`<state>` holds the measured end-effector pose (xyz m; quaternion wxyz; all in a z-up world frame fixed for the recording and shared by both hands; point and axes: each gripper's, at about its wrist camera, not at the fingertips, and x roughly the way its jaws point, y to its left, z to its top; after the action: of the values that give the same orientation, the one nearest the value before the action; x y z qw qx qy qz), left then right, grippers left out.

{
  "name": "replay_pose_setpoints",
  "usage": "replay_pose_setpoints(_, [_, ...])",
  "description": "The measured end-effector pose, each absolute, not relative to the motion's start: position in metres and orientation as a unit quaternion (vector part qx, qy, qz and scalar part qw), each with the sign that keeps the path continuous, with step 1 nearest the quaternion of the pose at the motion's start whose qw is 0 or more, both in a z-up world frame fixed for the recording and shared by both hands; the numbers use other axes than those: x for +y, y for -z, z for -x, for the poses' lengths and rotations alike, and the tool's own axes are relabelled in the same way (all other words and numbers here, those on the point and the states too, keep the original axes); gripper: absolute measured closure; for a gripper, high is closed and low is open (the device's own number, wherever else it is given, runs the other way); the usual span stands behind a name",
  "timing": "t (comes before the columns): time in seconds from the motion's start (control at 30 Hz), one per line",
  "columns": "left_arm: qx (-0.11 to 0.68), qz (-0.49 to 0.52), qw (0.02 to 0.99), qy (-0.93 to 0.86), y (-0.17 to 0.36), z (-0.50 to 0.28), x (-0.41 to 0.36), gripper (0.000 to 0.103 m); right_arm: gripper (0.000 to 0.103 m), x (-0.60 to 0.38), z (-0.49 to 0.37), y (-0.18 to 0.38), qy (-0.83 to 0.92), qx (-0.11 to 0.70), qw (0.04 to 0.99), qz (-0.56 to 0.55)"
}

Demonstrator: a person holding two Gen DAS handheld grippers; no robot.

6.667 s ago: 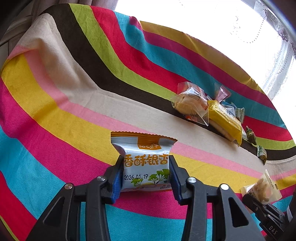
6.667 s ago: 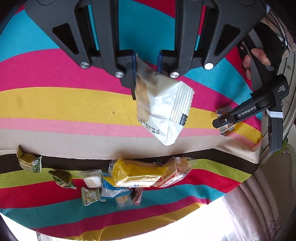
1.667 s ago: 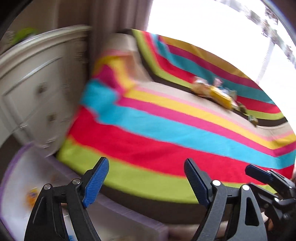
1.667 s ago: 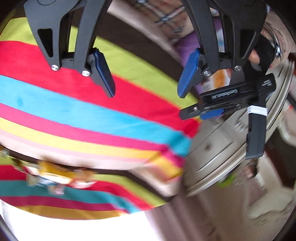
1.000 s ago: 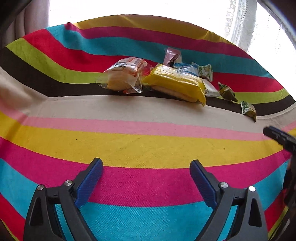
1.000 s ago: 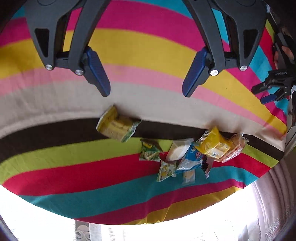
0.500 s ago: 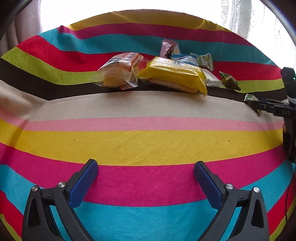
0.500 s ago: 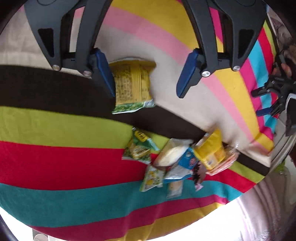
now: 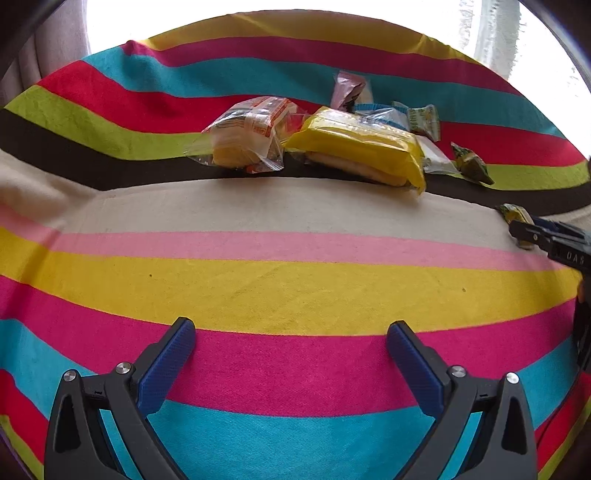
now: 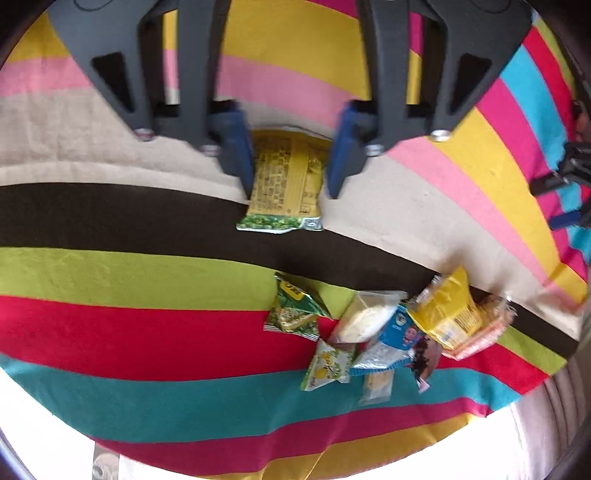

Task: Organize snacks
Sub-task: 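Grasp the yellow wafer packet with the left tool, then carry the yellow wafer and green packet to the white box and release both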

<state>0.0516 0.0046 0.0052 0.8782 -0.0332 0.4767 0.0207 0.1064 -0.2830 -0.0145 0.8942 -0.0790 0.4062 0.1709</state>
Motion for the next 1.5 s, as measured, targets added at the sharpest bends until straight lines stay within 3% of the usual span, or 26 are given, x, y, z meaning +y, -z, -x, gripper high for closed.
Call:
replay_pose_setpoints(0.2, [0.483,0.207,0.851,0.012,-0.032,-0.109,-0.017,0.000,0.067,-0.283,-0.072,0.019,-0.168,0.394,0.901,0.064])
replay_pose_setpoints(0.37, [0.459,0.263,0.843,-0.094,-0.063,-0.177,-0.044,0.000,0.067,-0.285,-0.066,0.020,-0.163,0.395,0.902,0.061])
replay_pose_setpoints(0.57, [0.537,0.192,0.808,-0.146,-0.035,-0.217,-0.054,0.000,0.066,-0.284,-0.071,0.020,-0.168,0.397,0.901,0.052])
replay_pose_setpoints(0.8, [0.501,0.167,0.843,-0.105,-0.010,-0.125,-0.027,0.003,0.066,-0.291,-0.074,0.021,-0.186,0.399,0.897,0.019])
replay_pose_setpoints(1.07, [0.499,0.055,0.861,-0.077,0.019,-0.152,-0.036,0.004,0.066,-0.292,-0.073,0.021,-0.188,0.400,0.897,0.015])
replay_pose_setpoints(1.1, [0.485,0.047,0.871,-0.064,0.018,-0.146,-0.038,0.025,0.066,-0.292,-0.073,0.021,-0.188,0.400,0.897,0.015])
replay_pose_setpoints(1.13, [0.472,0.045,0.879,-0.047,0.014,-0.138,-0.042,0.054,0.066,-0.292,-0.073,0.020,-0.188,0.400,0.897,0.015])
replay_pose_setpoints(1.5, [0.444,0.044,0.895,0.021,0.013,-0.043,-0.038,0.055,0.066,-0.283,-0.072,0.020,-0.171,0.399,0.900,0.049])
